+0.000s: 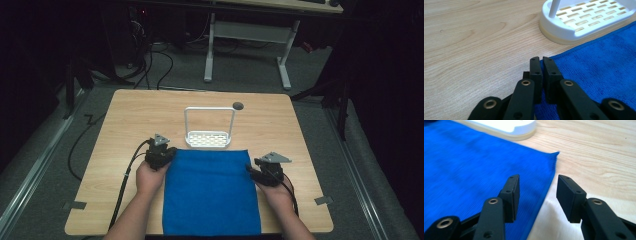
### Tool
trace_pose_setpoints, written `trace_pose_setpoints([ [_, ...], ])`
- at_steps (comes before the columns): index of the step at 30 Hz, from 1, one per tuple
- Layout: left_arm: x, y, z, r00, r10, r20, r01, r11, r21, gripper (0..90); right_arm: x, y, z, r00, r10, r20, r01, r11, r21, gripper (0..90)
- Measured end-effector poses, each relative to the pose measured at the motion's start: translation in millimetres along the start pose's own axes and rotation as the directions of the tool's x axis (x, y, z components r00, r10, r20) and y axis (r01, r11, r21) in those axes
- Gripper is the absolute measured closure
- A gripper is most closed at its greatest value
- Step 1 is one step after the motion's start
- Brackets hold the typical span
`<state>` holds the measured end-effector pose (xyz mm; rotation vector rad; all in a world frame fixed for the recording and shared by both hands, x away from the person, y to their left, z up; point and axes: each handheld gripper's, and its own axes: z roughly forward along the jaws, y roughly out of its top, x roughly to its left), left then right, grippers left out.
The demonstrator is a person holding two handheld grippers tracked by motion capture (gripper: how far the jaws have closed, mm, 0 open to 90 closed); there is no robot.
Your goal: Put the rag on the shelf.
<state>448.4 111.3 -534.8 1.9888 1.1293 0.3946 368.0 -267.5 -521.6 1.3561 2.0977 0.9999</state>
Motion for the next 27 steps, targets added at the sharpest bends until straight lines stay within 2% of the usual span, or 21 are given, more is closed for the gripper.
trace_pose_setpoints([
  [3, 1.3, 0.0, -0.3, 0.9999, -0.013, 0.006, 0.013, 0.9999, -0.007, 86.6, -6.7, 14.1, 24.0, 0.9994, 0.033, 0.011, -0.033, 0.999, 0.029, 53.1],
  [10, 1.6, -0.3, -1.1, 0.9999, -0.011, 0.011, 0.011, 0.9998, -0.015, 86.5, -13.2, 28.3, 46.2, 0.9981, 0.056, 0.027, -0.058, 0.997, 0.057, 54.5],
  [12, 1.6, -0.4, -1.1, 0.9999, -0.011, 0.012, 0.011, 0.9998, -0.016, 86.5, -12.4, 28.8, 47.5, 0.9986, 0.047, 0.025, -0.049, 0.997, 0.053, 58.1],
  [14, 1.7, -0.4, -1.1, 0.9998, -0.01, 0.014, 0.011, 0.9998, -0.016, 86.5, -7.9, 29.1, 46.9, 0.9995, 0.011, 0.03, -0.013, 0.998, 0.064, 68.0],
  [15, 1.7, -0.4, -1.1, 0.9998, -0.01, 0.014, 0.011, 0.9998, -0.016, 86.5, -7.9, 29.1, 46.9, 0.9995, 0.011, 0.03, -0.013, 0.998, 0.064, 68.0],
  [16, 1.5, -0.3, -1.1, 0.9998, -0.008, 0.016, 0.008, 0.9999, -0.015, 86.5, -7.0, 30.1, 46.5, 0.9997, 0.007, 0.023, -0.009, 0.997, 0.072, 74.3],
  [18, 1.3, -0.3, -1.1, 0.9999, -0.008, 0.015, 0.008, 0.9999, -0.015, 86.5, -6.1, 30.2, 46.6, 0.9998, 0.006, 0.02, -0.008, 0.997, 0.074, 76.4],
  [19, 1.2, -0.5, -1.1, 0.9998, -0.007, 0.017, 0.008, 0.9998, -0.018, 86.6, -5.4, 30.1, 46.7, 0.9999, 0.007, 0.015, -0.008, 0.997, 0.072, 83.0],
  [20, 1.2, -0.4, -1.3, 0.9998, -0.005, 0.017, 0.005, 0.9998, -0.017, 86.6, -5.5, 30.1, 46.8, 0.9999, 0.011, 0.004, -0.011, 0.997, 0.072, 85.6],
  [23, 1.0, -0.4, -1.3, 0.9998, -0.004, 0.017, 0.004, 0.9999, -0.016, 86.7, -5.9, 30.2, 47.0, 0.9999, 0.015, -0.008, -0.014, 0.997, 0.074, 88.0],
  [25, 0.8, -0.2, -0.8, 0.9998, -0.008, 0.021, 0.008, 0.9998, -0.017, 87.1, -4.8, 30.3, 46.9, 0.9999, -0.013, -0.008, 0.014, 0.997, 0.075, 88.4],
  [26, 2.8, 0.2, 0.1, 0.9989, -0.02, 0.043, 0.02, 0.9998, -0.003, 87.1, -4.5, 30.8, 46.5, 0.9998, -0.018, -0.009, 0.019, 0.997, 0.079, 88.7],
  [27, 2.8, 0.2, 0.1, 0.9989, -0.02, 0.043, 0.02, 0.9998, -0.003, 87.2, -4.5, 30.8, 46.5, 0.9998, -0.018, -0.009, 0.019, 0.997, 0.079, 88.7],
])
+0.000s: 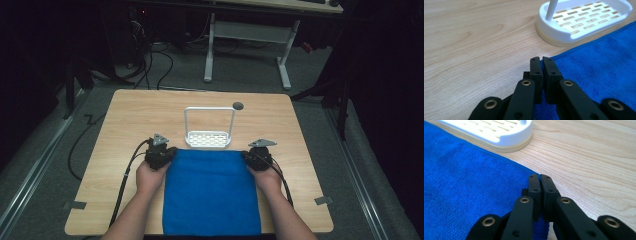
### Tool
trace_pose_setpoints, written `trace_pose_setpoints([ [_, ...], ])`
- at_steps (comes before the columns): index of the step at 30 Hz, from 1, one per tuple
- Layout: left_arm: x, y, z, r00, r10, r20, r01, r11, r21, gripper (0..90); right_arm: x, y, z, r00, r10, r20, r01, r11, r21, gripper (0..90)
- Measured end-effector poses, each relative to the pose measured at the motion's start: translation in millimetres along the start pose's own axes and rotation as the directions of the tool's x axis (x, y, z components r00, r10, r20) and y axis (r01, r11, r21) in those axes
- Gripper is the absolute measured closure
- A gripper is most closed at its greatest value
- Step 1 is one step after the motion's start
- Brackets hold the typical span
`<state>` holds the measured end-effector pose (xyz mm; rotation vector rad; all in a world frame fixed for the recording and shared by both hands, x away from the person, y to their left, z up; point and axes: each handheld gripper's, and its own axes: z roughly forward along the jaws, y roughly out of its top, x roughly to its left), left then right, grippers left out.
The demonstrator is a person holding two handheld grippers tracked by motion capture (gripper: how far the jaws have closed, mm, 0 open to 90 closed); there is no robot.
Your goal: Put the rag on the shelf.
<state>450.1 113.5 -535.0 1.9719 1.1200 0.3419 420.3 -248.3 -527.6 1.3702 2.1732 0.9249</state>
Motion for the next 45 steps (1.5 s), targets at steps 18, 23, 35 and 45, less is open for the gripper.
trace_pose_setpoints([
  [18, -24.5, -3.7, -28.4, 0.9976, 0.063, 0.031, -0.059, 0.9915, -0.116, 87.7, 19.4, -6.5, -45.1, 0.9995, -0.03, 0.002, 0.03, 0.975, -0.221, 88.8],
  [23, -21.6, -9.0, -30.4, 0.9988, 0.012, 0.048, -0.006, 0.9912, -0.132, 87.7, 19.1, -9.0, -46.9, 0.9997, -0.024, 0.004, 0.024, 0.974, -0.224, 88.7],
  [35, -27.7, 5.1, -74.4, 0.999, 0.042, 0.016, -0.036, 0.9612, -0.273, 88.0, 22.5, -0.6, -77.2, 0.9994, -0.031, 0.017, 0.035, 0.943, -0.331, 88.8],
  [45, -39.4, 18.1, -105.4, 0.9963, 0.086, -0.002, -0.08, 0.9248, -0.372, 88.1, 32.0, 7.8, -110.2, 0.9978, -0.056, 0.036, 0.066, 0.902, -0.426, 88.9],
])
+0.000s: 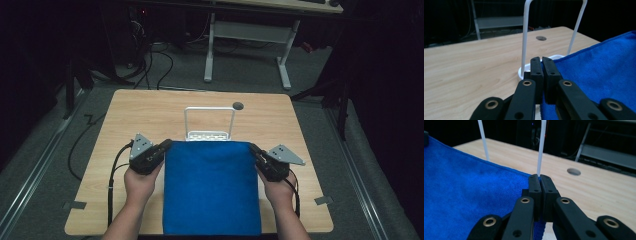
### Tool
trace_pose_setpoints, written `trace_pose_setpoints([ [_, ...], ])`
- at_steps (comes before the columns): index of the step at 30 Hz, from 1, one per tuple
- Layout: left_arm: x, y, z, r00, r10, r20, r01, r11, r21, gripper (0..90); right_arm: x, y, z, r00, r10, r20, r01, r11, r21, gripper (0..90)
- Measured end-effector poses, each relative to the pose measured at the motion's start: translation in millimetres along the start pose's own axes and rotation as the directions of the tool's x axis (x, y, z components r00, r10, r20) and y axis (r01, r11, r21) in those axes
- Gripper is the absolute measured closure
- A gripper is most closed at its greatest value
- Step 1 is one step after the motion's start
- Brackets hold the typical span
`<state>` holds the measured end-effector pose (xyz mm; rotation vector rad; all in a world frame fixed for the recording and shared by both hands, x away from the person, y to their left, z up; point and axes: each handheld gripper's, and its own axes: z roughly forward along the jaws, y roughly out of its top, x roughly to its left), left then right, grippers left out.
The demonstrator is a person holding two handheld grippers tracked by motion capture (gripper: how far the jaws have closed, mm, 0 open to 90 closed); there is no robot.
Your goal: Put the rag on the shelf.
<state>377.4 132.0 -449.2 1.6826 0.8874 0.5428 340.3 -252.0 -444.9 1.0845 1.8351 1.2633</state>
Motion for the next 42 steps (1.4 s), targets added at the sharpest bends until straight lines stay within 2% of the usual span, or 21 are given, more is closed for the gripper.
trace_pose_setpoints([
  [3, -4.9, 8.4, -8.4, 0.9999, 0.015, 0.002, -0.015, 0.999, -0.043, 88.1, 3.7, 8.9, -8.4, 1.0, -0.008, -0.001, 0.008, 0.999, -0.038, 88.9],
  [9, -8.6, 20.8, -18.1, 0.9991, 0.04, -0.01, -0.041, 0.9955, -0.085, 88.2, 8.0, 20.7, -18.9, 0.9998, -0.021, 0.003, 0.021, 0.995, -0.093, 88.9],
  [11, -7.3, 27.3, -22.1, 0.9995, 0.029, -0.008, -0.03, 0.9935, -0.11, 88.2, 8.7, 27.5, -24.7, 0.9998, -0.021, 0.006, 0.022, 0.993, -0.116, 88.9],
  [13, -6.6, 32.4, -25.9, 0.9997, 0.021, -0.01, -0.022, 0.9901, -0.139, 88.2, 8.0, 34.3, -27.8, 0.9996, -0.028, 0.008, 0.029, 0.99, -0.137, 88.9],
  [16, -4.7, 40.3, -29.0, 0.9995, 0.022, -0.021, -0.025, 0.9874, -0.156, 88.3, 7.2, 45.9, -32.0, 0.9996, -0.026, 0.013, 0.027, 0.984, -0.176, 88.9],
  [18, -3.9, 42.9, -30.2, 0.9995, 0.021, -0.022, -0.025, 0.9863, -0.163, 88.3, 7.5, 48.7, -32.9, 0.9995, -0.027, 0.014, 0.029, 0.983, -0.183, 88.9],
  [22, -2.0, 56.0, -34.7, 0.9987, 0.038, -0.034, -0.044, 0.9804, -0.192, 88.3, 6.9, 60.2, -37.0, 0.9991, -0.038, 0.019, 0.041, 0.976, -0.214, 88.9],
  [24, -2.3, 66.1, -36.1, 0.9978, 0.054, -0.038, -0.06, 0.9759, -0.21, 88.4, 6.2, 69.9, -39.4, 0.9987, -0.044, 0.024, 0.049, 0.969, -0.241, 88.9],
  [25, -2.3, 66.1, -36.1, 0.9978, 0.054, -0.038, -0.06, 0.9759, -0.21, 88.4, 6.2, 69.9, -39.4, 0.9987, -0.044, 0.024, 0.049, 0.969, -0.241, 88.9],
  [26, -3.1, 73.3, -37.0, 0.9972, 0.065, -0.039, -0.072, 0.9722, -0.223, 88.4, 6.1, 75.0, -40.2, 0.9987, -0.043, 0.027, 0.048, 0.965, -0.256, 88.9],
  [27, -3.1, 73.3, -37.0, 0.9972, 0.065, -0.039, -0.072, 0.9722, -0.223, 88.4, 6.1, 75.0, -40.2, 0.9987, -0.043, 0.027, 0.048, 0.965, -0.256, 88.9],
  [32, -3.8, 94.5, -39.9, 0.9951, 0.09, -0.042, -0.098, 0.9585, -0.268, 88.4, 4.0, 86.9, -41.7, 0.9982, -0.044, 0.041, 0.054, 0.957, -0.286, 88.9],
  [37, -3.8, 102.8, -39.5, 0.9942, 0.1, -0.04, -0.107, 0.9541, -0.28, 88.4, -0.1, 90.6, -41.7, 0.9981, -0.042, 0.046, 0.053, 0.956, -0.288, 88.9],
  [40, -1.8, 106.2, -35.8, 0.9935, 0.106, -0.041, -0.113, 0.9539, -0.278, 88.5, -2.9, 91.0, -40.9, 0.998, -0.041, 0.048, 0.053, 0.957, -0.285, 89.0],
  [42, 0.9, 108.8, -30.0, 0.9925, 0.114, -0.043, -0.122, 0.9545, -0.272, 88.4, -7.4, 92.1, -37.3, 0.9986, -0.025, 0.047, 0.038, 0.959, -0.281, 89.0],
])
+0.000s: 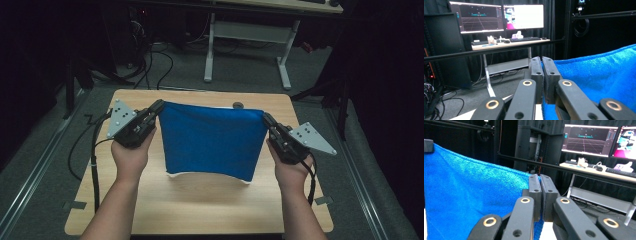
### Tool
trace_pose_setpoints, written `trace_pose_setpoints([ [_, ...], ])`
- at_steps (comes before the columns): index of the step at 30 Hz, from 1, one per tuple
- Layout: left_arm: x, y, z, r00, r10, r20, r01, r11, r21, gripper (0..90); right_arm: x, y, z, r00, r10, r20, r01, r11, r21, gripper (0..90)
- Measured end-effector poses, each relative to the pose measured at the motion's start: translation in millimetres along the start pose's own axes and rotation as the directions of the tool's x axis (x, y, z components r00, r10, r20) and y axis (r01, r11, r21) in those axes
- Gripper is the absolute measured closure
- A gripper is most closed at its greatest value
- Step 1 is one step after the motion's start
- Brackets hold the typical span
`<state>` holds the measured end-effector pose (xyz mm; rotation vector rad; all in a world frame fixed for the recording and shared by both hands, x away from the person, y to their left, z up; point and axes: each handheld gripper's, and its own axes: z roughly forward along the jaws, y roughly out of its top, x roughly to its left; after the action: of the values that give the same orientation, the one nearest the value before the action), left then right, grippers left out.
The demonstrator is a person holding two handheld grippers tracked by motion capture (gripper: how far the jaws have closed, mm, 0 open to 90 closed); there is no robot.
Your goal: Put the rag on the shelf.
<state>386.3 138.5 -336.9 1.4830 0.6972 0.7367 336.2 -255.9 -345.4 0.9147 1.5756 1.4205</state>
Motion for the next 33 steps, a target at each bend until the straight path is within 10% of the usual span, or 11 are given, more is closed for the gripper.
trace_pose_setpoints([
  [31, 49.2, 28.9, 86.9, 0.9928, 0.08, -0.089, -0.069, 0.9905, 0.118, 88.5, -38.3, 36.1, 87.5, 0.9981, 0.013, 0.06, -0.018, 0.996, 0.084, 89.0],
  [33, 50.6, 32.3, 90.5, 0.992, 0.082, -0.096, -0.07, 0.9902, 0.121, 88.5, -43.2, 38.1, 94.4, 0.9964, 0.066, 0.054, -0.07, 0.994, 0.083, 89.0],
])
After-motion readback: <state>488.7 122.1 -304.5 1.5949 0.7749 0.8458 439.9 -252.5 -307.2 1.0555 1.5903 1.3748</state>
